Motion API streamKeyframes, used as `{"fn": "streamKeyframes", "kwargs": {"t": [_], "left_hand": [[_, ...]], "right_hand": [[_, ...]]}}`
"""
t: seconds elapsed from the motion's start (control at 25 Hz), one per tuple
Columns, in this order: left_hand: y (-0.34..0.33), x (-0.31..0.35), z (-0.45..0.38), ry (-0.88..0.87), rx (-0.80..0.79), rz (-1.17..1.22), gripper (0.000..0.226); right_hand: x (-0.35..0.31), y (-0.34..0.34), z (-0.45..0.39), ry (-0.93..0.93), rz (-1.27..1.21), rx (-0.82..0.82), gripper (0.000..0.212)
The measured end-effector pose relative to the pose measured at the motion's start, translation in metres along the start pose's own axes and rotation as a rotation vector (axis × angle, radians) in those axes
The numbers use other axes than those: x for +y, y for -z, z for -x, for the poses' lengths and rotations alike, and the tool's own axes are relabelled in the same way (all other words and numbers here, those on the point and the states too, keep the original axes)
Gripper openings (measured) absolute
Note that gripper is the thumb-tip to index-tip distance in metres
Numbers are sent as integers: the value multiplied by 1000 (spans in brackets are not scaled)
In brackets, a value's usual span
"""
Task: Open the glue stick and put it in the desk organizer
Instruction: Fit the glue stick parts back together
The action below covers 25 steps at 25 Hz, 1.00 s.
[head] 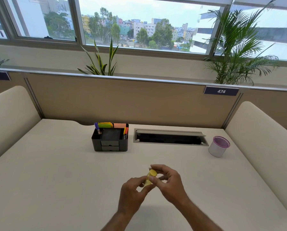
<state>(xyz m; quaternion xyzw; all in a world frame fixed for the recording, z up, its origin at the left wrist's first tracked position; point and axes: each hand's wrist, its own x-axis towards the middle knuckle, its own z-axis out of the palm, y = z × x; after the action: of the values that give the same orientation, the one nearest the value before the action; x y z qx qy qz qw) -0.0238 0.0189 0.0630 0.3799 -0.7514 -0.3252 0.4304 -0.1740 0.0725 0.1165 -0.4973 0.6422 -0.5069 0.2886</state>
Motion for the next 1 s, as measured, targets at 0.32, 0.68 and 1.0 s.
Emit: {"fn": "streamKeyframes", "kwargs": {"t": [0.32, 0.68, 1.0], "left_hand": [[5, 1, 2, -31, -33, -54, 25], [2, -1, 1, -90, -160, -89, 31], [-1, -2, -2, -133, -157, -141, 28]], "right_hand": [[-9, 17, -7, 29, 211, -161, 30], [-21, 33, -18, 82, 502, -357, 34], [-21, 38, -23, 125, 654, -378, 33]]}}
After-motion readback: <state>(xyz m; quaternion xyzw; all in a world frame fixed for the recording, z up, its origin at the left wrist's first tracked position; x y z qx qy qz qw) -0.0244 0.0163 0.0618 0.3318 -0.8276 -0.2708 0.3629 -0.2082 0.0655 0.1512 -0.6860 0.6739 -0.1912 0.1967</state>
